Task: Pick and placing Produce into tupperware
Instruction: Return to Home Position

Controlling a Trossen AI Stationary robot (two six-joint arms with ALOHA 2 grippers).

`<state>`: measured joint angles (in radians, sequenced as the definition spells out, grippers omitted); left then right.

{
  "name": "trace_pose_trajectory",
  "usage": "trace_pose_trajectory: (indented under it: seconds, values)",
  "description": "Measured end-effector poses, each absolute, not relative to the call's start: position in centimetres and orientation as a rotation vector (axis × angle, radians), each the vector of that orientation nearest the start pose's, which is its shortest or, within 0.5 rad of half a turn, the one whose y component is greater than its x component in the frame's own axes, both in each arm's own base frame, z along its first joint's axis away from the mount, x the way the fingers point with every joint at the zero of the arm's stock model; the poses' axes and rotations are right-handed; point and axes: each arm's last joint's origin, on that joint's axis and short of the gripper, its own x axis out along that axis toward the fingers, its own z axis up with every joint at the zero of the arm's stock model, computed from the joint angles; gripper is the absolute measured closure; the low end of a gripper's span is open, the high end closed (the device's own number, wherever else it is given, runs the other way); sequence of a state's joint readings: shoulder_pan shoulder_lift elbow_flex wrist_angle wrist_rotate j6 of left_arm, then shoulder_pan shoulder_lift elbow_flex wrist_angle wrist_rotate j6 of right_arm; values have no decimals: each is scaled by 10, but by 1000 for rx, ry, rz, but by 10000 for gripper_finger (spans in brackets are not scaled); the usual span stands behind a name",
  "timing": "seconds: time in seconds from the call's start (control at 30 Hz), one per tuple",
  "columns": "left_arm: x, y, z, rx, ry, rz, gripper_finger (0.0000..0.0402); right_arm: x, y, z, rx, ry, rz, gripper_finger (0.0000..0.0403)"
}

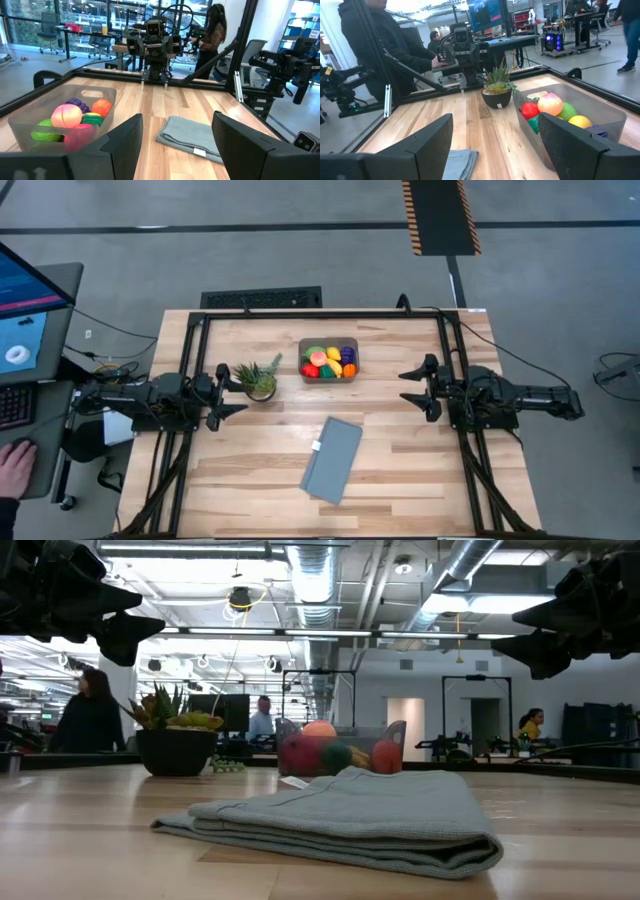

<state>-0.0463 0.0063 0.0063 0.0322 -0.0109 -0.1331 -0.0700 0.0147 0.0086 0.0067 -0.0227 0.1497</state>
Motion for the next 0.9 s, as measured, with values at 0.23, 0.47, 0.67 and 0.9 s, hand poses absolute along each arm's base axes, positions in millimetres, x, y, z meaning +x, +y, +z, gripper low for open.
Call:
trace_pose_trajectory:
  seconds: [0.23, 0.47, 0.67, 0.9]
  values:
    - [98, -4, 168, -136, -30, -38, 175, 98, -6, 166, 150, -4, -47, 86]
    - [98, -4, 168, -141, -30, -38, 175, 98, -6, 166, 150, -4, -47, 86]
    - [98, -4, 168, -143, -30, -38, 175, 98, -6, 166, 150, -4, -47, 86]
    - [98, -4, 168, -143, -30, -38, 175, 98, -6, 166, 150, -4, -47, 86]
